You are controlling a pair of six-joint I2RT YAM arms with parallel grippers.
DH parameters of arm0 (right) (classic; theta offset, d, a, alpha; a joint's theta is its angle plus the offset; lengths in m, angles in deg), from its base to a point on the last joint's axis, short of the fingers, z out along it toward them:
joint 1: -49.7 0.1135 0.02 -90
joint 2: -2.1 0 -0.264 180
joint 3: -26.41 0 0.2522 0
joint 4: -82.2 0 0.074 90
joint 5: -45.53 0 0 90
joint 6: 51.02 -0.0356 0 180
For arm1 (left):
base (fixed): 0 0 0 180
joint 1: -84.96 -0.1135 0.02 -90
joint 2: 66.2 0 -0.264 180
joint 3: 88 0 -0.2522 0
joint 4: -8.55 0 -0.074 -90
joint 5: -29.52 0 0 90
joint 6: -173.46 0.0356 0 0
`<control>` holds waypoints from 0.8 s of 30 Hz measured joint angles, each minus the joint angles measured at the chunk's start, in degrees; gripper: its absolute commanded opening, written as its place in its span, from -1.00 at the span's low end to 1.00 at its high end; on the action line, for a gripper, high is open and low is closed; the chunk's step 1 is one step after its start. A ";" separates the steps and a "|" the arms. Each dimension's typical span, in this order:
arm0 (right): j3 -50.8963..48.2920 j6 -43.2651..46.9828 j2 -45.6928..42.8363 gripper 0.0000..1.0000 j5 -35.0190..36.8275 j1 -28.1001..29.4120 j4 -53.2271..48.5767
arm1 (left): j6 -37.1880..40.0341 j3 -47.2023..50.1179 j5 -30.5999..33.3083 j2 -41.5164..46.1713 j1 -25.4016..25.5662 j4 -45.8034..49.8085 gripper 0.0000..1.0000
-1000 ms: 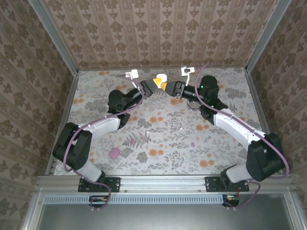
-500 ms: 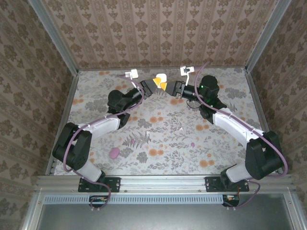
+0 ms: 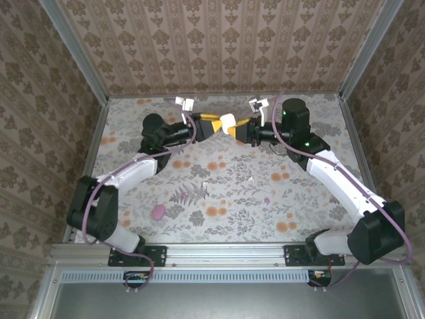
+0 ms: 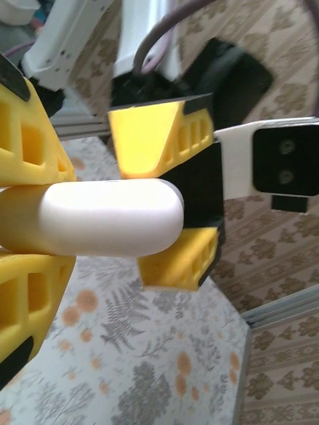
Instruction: Insert the wireless bluetooth earbuds into the charging case
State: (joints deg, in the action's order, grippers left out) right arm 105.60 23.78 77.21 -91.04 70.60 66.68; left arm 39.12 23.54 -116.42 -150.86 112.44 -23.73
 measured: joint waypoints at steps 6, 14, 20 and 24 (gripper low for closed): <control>3.43 17.35 -1.55 -0.52 -1.05 0.00 -15.32 | 44.30 -9.88 0.24 10.36 4.46 44.92 0.25; 5.62 31.06 -2.38 -0.51 -1.11 0.98 -25.38 | 62.77 -10.54 -0.83 10.71 4.59 61.70 0.29; 5.90 36.26 -2.40 -0.50 -0.70 2.84 -30.05 | 66.66 -14.49 -1.18 7.30 5.20 67.06 0.24; 6.88 39.12 -1.99 -0.50 0.15 4.39 -33.09 | 68.48 -17.73 -1.33 5.68 6.62 69.81 0.15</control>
State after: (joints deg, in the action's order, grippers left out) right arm 112.49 62.90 75.22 -90.89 75.00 33.58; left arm 107.60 5.82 -117.75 -145.18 119.06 46.08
